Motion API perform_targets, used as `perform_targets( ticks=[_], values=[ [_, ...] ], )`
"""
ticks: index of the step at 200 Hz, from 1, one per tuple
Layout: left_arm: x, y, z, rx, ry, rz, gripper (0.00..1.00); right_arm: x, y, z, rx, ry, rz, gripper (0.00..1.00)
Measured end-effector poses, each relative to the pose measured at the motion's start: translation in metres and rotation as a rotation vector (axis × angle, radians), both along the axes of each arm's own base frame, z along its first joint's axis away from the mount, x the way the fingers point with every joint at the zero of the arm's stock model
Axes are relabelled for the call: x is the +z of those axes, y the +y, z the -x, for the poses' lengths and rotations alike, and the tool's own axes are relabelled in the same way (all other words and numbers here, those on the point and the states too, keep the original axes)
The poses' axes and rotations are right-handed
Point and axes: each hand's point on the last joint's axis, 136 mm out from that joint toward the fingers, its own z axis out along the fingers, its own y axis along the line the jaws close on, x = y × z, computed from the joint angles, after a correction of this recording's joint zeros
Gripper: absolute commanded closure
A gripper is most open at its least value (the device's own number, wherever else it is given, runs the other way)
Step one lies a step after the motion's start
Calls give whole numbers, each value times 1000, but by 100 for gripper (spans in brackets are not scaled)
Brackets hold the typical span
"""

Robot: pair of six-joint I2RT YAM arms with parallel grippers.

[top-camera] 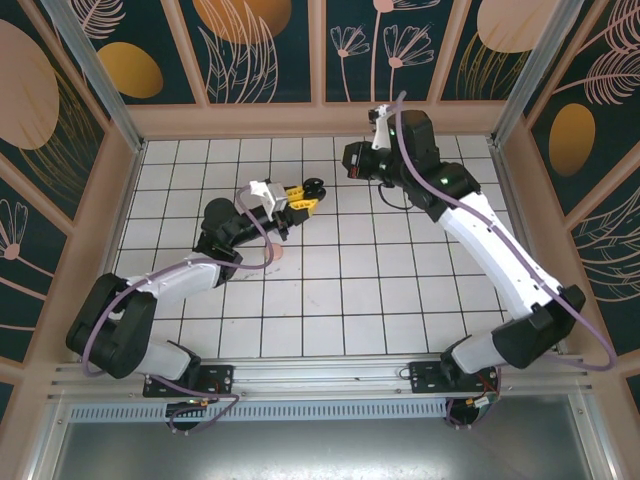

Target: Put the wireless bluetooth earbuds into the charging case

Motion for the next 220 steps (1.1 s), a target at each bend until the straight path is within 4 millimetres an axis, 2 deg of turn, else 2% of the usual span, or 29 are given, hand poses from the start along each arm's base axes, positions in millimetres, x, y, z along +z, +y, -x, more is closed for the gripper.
perform_targets(
  ticks=[36, 62, 91, 117, 156, 179, 192, 220],
  values=[
    [-14, -4, 0, -28, 27, -27, 100, -23, 15, -14, 61, 83, 63, 100],
    [-16, -7, 1, -49, 38, -36, 100, -44, 27, -20, 111, 147, 91, 100],
    [-12, -9, 2, -60, 30, -34, 100, -63, 35, -19, 153, 204, 114, 100],
    [-11, -10, 0, -60, 29, -33, 100, -74, 43, -11, 191, 241, 135, 100],
    [-20, -14, 3, -85, 62, -53, 100, -77, 54, 4, 220, 220, 162, 100],
    [-28, -18, 6, -104, 94, -71, 100, -79, 43, 16, 197, 205, 173, 100],
    [-30, -17, 2, -86, 102, -72, 100, -79, 35, 32, 199, 215, 173, 100],
    [-27, -20, 5, -101, 90, -67, 100, -66, 24, 46, 169, 191, 140, 100]
  ],
)
